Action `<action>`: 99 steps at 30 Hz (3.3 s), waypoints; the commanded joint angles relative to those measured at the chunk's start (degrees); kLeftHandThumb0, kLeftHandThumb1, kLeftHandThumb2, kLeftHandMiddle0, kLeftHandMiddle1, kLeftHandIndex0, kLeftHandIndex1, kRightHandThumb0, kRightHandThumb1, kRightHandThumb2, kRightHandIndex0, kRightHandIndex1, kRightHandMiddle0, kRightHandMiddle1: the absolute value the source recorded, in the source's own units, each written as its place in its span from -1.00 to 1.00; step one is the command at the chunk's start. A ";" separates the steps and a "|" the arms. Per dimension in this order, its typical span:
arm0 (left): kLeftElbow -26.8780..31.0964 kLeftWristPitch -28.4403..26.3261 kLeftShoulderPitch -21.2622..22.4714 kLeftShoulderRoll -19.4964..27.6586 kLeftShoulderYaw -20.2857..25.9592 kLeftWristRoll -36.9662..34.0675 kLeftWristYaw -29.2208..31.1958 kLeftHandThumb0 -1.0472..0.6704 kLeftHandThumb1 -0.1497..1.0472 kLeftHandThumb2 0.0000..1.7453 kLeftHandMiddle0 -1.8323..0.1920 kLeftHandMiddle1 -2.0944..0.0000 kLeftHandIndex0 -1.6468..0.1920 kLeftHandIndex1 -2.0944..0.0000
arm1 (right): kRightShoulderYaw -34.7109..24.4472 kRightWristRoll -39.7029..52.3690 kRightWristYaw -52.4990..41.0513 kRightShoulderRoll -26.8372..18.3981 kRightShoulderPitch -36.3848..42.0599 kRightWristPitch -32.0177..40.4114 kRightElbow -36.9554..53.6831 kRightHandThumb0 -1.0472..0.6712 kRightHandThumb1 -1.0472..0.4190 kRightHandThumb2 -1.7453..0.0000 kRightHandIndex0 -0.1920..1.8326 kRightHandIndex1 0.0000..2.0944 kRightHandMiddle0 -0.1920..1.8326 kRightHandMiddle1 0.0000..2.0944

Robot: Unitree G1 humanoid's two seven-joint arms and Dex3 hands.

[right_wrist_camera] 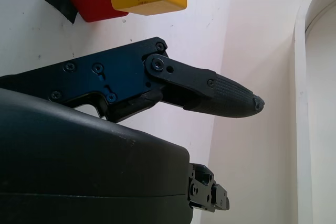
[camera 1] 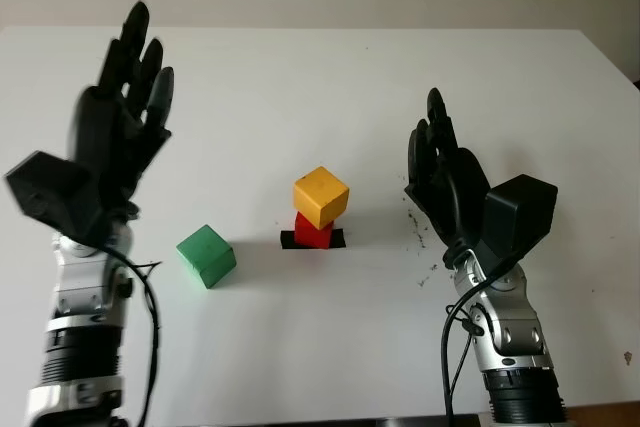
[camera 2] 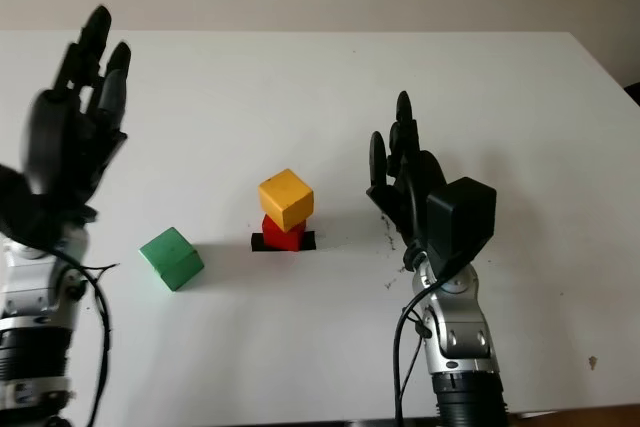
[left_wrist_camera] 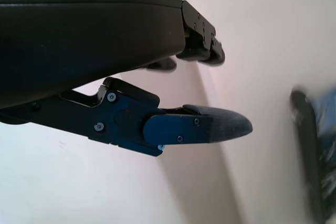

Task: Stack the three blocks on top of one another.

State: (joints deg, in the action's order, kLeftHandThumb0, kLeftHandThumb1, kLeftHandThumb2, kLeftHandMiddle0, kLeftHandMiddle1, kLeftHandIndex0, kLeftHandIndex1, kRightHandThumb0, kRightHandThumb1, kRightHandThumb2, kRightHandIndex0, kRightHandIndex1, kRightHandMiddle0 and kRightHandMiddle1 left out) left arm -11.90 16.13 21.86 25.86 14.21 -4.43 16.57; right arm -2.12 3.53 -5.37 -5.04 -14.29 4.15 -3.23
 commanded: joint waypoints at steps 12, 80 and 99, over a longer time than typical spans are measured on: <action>10.09 -1.61 -4.86 27.12 -2.39 6.99 23.02 -0.53 0.78 -0.96 0.69 0.99 0.40 0.94 | -0.42 0.25 -0.07 0.01 -0.04 -0.48 1.14 -0.58 -1.00 0.19 -1.00 -1.00 -1.00 -1.00; -0.63 22.51 -2.74 28.21 -18.50 35.07 6.56 -0.45 0.76 -0.94 0.70 0.94 0.61 -0.18 | -1.27 1.14 -0.15 0.04 -0.36 -0.13 1.85 -0.58 -1.00 0.27 -1.00 -1.00 -1.00 -1.00; -4.79 21.33 -2.19 26.56 -19.84 24.98 12.59 -0.43 0.83 -0.93 0.65 0.93 0.50 0.03 | -1.42 1.03 -0.13 -0.14 -0.51 0.44 1.96 -0.59 -1.00 0.28 -1.00 -1.00 -1.00 -1.00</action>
State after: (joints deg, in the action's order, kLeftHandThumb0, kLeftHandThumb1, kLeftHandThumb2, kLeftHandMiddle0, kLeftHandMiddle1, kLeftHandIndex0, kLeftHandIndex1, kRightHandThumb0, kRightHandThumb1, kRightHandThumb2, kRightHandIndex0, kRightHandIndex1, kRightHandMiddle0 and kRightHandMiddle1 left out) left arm -15.96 37.55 18.40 52.92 -5.38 21.75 28.54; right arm -3.14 4.48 -5.51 -4.68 -14.13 4.42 -2.08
